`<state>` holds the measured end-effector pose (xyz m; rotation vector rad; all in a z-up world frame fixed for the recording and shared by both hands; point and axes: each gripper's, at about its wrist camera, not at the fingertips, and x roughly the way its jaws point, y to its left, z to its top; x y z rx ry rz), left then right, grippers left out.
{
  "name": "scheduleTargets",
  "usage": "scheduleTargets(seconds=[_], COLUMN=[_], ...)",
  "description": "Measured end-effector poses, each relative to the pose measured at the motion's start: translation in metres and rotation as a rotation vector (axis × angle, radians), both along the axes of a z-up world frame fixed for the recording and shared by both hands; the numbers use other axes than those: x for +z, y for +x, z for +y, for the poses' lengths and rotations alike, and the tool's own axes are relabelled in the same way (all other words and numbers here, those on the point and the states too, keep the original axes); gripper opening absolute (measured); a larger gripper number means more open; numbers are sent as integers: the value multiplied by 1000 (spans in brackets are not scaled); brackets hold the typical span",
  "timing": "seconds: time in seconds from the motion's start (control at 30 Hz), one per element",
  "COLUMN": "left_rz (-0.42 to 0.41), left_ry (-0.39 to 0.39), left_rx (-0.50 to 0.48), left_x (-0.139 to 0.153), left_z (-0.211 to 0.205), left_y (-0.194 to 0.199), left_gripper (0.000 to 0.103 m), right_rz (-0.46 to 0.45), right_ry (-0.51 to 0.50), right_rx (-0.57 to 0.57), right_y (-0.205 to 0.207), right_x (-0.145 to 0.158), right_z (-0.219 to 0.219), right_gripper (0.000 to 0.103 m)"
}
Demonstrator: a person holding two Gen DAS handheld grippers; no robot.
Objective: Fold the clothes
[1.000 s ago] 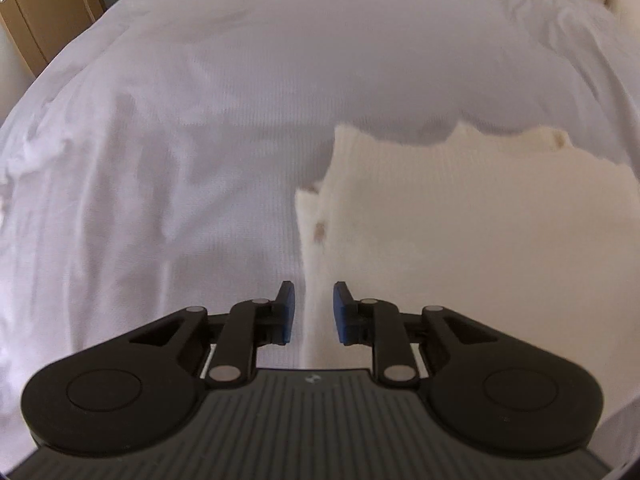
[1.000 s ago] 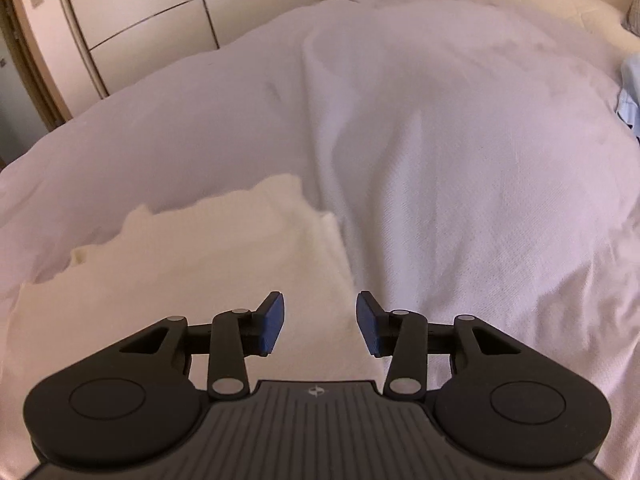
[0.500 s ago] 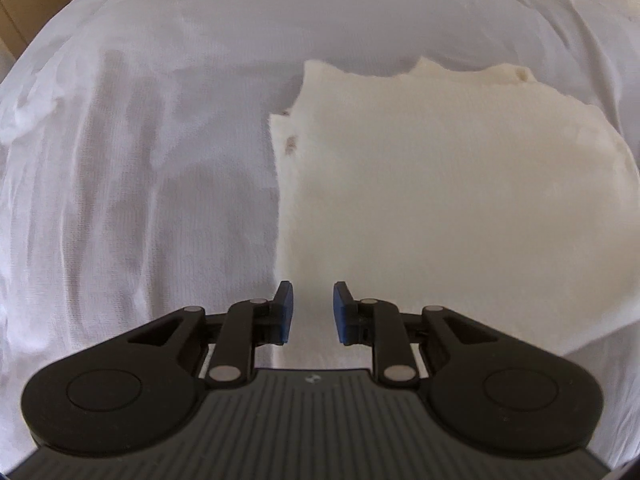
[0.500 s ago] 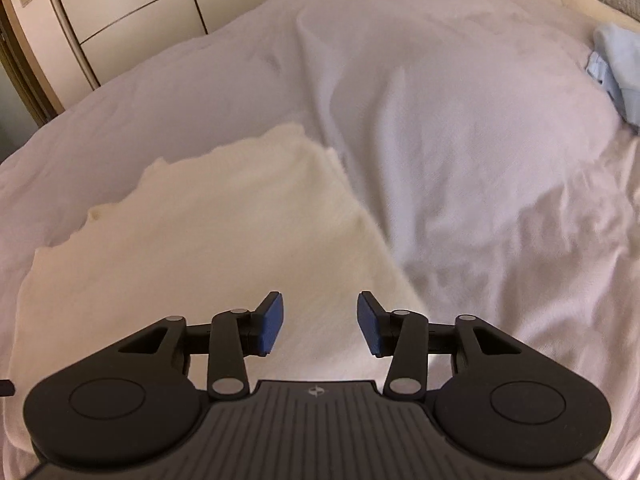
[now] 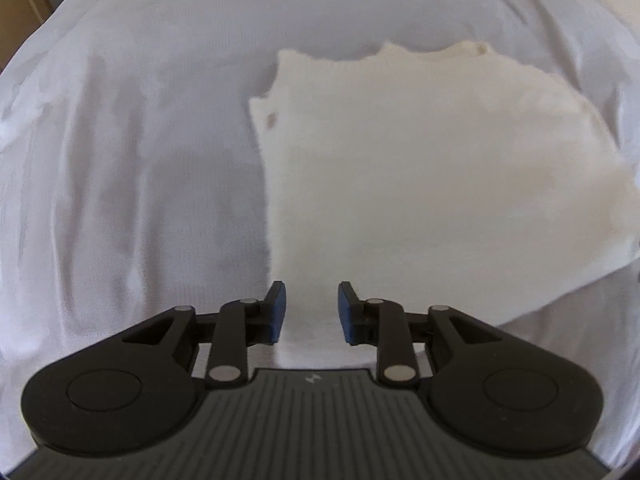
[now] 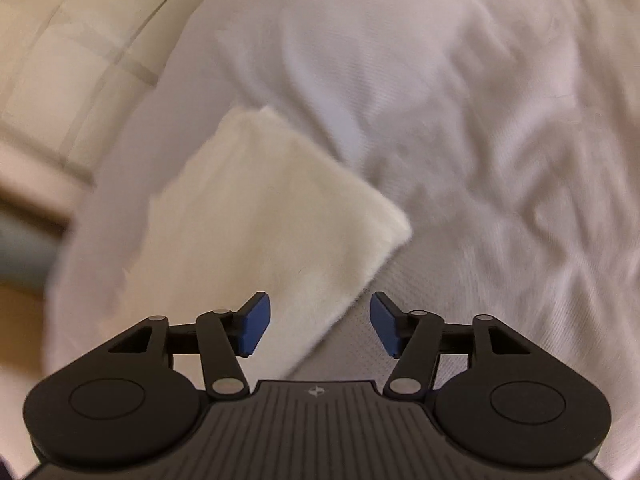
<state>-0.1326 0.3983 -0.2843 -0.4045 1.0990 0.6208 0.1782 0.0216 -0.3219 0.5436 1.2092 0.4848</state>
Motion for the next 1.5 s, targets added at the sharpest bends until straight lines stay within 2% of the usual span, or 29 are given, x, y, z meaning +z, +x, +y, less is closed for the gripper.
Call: scheduleTargets(seconds=[0.13, 0.27, 0.4, 0.43, 0.5, 0.57, 0.67, 0.7, 0.73, 0.77, 0.87, 0.93, 1.03, 1.07, 1.1, 1.27, 1.33, 1.43, 1.5], left_rz=[-7, -22, -52, -58, -66, -79, -94, -98, -99, -96, -91, -96, -125, -141, -158, -247, -274, -318, -333], left_ry=[15, 11, 6, 3, -7, -27, -50, -53, -54, -53, -58, -70, -99, -114, -131, -210, -230, -269, -299], left_rx=[-35, -31, -23, -19, -4, 9, 12, 9, 1, -9, -23, -20, -8, 2, 15, 95, 129, 178, 207], left_x=[-7, -15, -17, -18, -19, -22, -29, -31, -33, -36, -44, -44, -39, -36, -34, -19, -14, -11, -14], left_z=[-8, -4, 2, 5, 10, 16, 20, 21, 21, 22, 26, 29, 36, 40, 44, 63, 70, 79, 82], left_y=[13, 21, 24, 24, 25, 24, 23, 23, 22, 22, 24, 24, 17, 11, 5, -38, -56, -76, -85], left_gripper=[28, 28, 28, 28, 28, 28, 28, 28, 28, 29, 28, 25, 20, 20, 19, 17, 17, 16, 16], right_rz=[108, 151, 125, 107, 64, 41, 88, 87, 86, 77, 28, -50, -389, -538, -685, -1138, -1204, -1201, -1209], right_ry=[172, 261, 355, 395, 439, 348, 346, 337, 327, 297, 134, -28, -326, -373, -418, -411, -391, -403, -447], right_rx=[-169, -230, -230, -214, -168, -122, -161, -163, -164, -158, -122, -62, 155, 243, 331, 740, 914, 1171, 1280], right_y=[13, 25, 36, 39, 47, 51, 55, 56, 58, 59, 61, 61, 35, 17, -2, -109, -146, -192, -214], right_x=[-33, -57, -66, -66, -65, -66, -78, -76, -74, -71, -50, -26, 27, 43, 59, 79, 66, 29, 2], right_z=[-24, -24, -16, -12, -5, 5, 8, 9, 11, 14, 34, 58, 116, 134, 152, 214, 231, 246, 250], right_gripper=[59, 58, 58, 51, 49, 48, 46, 43, 32, 26, 21, 19, 17, 16, 16, 15, 15, 15, 36])
